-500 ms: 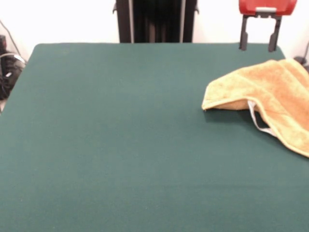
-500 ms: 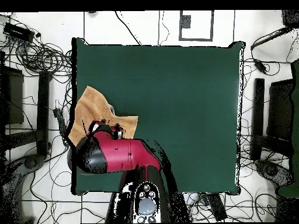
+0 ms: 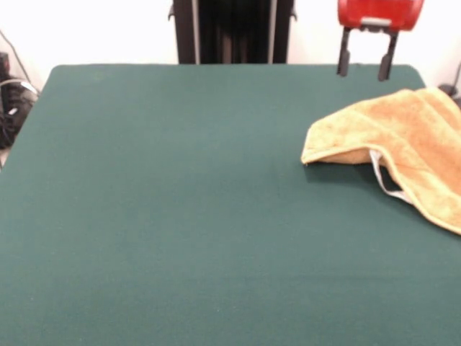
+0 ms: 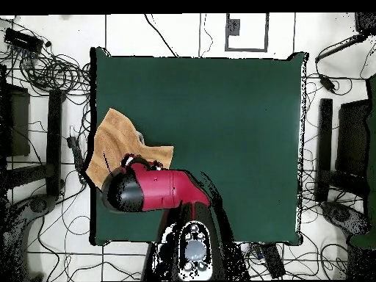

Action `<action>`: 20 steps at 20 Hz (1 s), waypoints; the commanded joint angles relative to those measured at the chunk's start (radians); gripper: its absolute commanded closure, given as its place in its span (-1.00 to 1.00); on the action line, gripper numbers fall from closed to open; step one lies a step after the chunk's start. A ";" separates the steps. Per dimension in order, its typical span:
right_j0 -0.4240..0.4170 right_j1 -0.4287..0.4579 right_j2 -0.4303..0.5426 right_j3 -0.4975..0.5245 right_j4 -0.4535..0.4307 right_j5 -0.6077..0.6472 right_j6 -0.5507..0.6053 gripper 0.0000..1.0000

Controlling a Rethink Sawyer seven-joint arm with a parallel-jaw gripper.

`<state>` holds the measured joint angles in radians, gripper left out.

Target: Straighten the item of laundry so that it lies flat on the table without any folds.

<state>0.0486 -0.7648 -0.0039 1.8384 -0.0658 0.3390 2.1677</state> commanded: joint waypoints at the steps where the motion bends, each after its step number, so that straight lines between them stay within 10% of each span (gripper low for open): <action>1: -0.011 0.176 0.107 -0.142 -0.070 0.055 -0.057 -1.00; 20: -0.052 0.418 0.240 -0.372 -0.194 0.132 -0.209 -1.00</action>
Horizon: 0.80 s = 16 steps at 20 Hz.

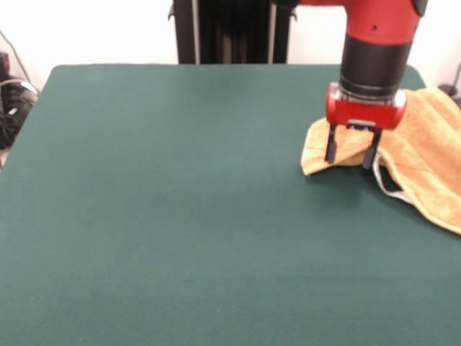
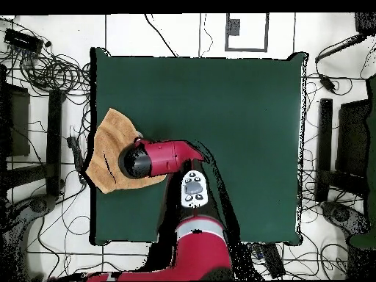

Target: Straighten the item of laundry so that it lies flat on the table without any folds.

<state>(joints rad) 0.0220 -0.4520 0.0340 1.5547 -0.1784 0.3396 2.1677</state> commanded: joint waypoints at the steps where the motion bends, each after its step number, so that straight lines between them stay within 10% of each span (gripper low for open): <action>1: -0.037 0.112 0.227 -0.095 -0.105 0.137 -0.250 -1.00; 9: -0.077 0.111 0.282 -0.100 -0.194 0.152 -0.217 -1.00; 16: -0.020 0.091 0.114 -0.111 -0.155 0.159 0.048 -1.00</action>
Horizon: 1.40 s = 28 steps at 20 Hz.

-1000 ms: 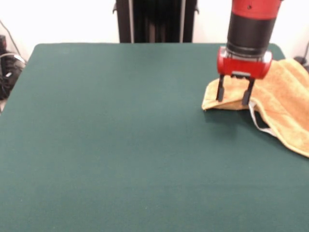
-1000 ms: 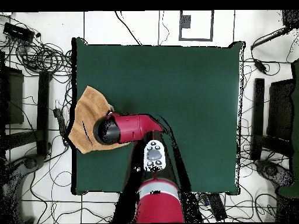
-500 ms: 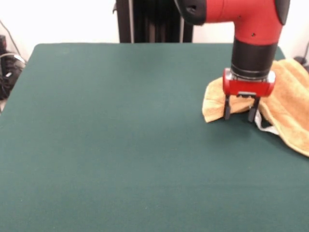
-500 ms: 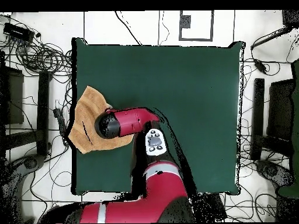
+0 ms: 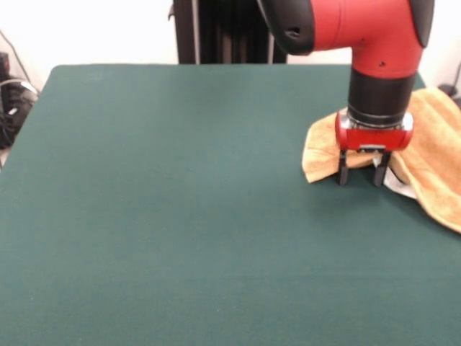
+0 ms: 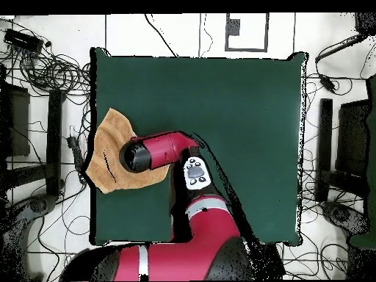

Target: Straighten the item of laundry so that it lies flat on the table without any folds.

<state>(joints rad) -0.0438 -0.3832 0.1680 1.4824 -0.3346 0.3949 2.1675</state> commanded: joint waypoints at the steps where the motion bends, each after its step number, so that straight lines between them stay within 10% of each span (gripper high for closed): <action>1: 0.033 0.015 -0.014 -0.055 0.007 0.130 0.030 -1.00; 17: -0.022 -0.174 0.051 -0.127 0.059 0.321 -0.011 -1.00; 28: 0.103 -0.173 -0.164 0.093 0.270 0.135 0.496 -1.00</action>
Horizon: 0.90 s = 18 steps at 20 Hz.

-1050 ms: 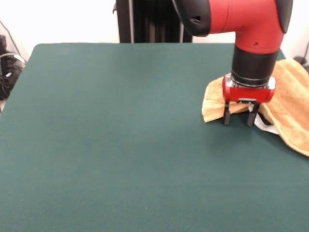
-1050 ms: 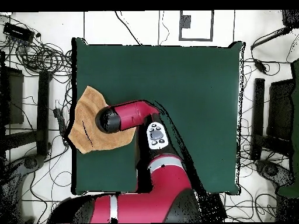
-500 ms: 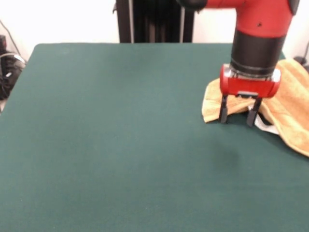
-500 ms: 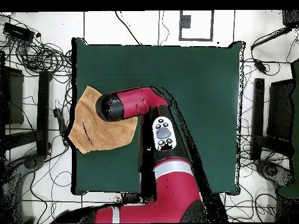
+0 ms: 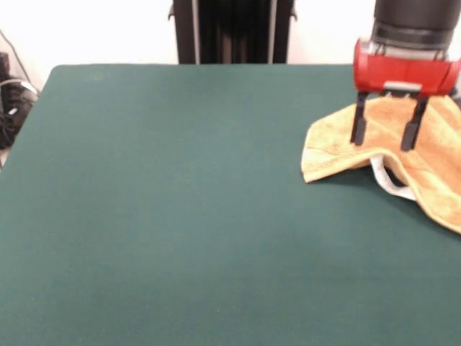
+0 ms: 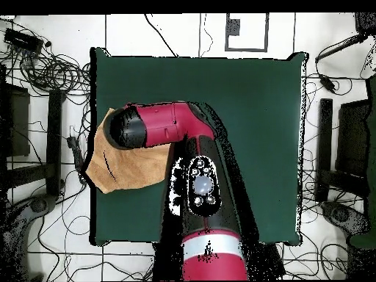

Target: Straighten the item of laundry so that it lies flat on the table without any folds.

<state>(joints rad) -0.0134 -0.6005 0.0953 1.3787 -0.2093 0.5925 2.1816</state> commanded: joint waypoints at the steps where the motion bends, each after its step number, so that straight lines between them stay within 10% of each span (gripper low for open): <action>1: 0.078 0.059 -0.110 0.207 0.163 -0.090 0.502 -1.00; 18: 0.070 0.228 -0.147 0.217 0.225 -0.245 0.437 -1.00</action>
<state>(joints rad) 0.0561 -0.4902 -0.0671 1.5039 -0.0178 0.3976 2.4465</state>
